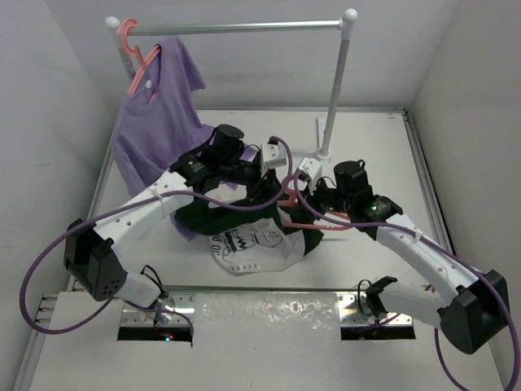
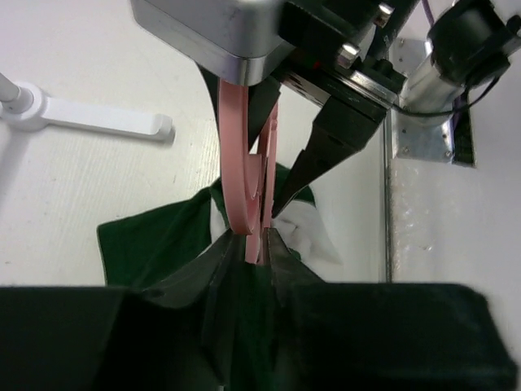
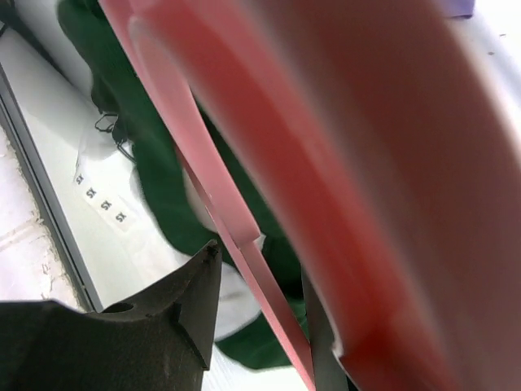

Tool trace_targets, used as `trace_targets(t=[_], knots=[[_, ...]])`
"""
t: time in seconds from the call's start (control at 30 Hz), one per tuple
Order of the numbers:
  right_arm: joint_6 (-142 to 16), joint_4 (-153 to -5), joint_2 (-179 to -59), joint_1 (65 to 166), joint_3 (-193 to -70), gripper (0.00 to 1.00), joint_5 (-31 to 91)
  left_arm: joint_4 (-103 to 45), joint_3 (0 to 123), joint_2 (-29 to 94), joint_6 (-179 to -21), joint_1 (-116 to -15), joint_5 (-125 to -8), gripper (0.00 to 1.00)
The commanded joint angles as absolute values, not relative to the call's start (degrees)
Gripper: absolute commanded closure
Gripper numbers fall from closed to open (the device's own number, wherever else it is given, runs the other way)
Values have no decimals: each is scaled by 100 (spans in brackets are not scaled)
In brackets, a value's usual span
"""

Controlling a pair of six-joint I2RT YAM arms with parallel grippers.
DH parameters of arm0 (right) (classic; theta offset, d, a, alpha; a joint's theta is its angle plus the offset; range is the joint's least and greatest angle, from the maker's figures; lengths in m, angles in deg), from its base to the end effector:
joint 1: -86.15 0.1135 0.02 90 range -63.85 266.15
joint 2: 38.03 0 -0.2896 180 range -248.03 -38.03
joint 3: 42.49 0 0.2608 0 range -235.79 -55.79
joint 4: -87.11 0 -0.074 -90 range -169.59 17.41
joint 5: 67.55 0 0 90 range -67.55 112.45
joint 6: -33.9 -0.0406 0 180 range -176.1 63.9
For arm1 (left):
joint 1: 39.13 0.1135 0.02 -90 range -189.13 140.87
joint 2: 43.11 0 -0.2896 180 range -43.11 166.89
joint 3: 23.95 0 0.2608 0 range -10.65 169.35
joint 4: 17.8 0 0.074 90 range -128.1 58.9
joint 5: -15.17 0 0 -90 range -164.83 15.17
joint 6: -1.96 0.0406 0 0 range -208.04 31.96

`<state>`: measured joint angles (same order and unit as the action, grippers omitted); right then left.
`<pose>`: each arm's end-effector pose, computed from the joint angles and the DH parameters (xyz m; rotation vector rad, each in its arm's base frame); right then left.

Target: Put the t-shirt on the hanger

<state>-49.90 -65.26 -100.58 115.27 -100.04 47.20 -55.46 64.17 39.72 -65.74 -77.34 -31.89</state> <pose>0.2011 0.1315 0.2880 -0.8964 1.9664 0.6946 0.2431 -0.2266 0.3693 1.4249 1.5570 -0.9606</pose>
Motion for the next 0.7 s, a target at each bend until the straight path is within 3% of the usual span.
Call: trace_targets(t=[0.0, 0.07, 0.1, 0.13, 0.3, 0.43, 0.67], knots=[[-5240, -7518, -9929, 11620, -9763, 100, 4908, -5866, 6300, 3653, -5898, -7771, -3097, 58], [-5241, -7590, -9964, 11612, -9693, 100, 4925, -6018, 6283, 3573, -5833, -7614, -3115, 42], [-5267, -7633, -10034, 11612, -9684, 100, 4995, -6036, 6282, 3512, -5912, -7500, -3037, 16], [-5276, -7643, -10061, 11620, -9675, 100, 5013, -6019, 6308, 3485, -5991, -7351, -2949, 10], [-5364, -7845, -10114, 11621, -9569, 100, 5110, -6481, 6669, 3345, -5198, -6330, -2430, 5], [-5311, -7836, -10140, 11620, -9639, 100, 5110, -8065, 6635, 3388, -3076, -6766, -2770, 0], [-5188, -7555, -10193, 11612, -9912, 100, 5207, -7549, 6238, 3695, -3468, -7296, -2957, 2]])
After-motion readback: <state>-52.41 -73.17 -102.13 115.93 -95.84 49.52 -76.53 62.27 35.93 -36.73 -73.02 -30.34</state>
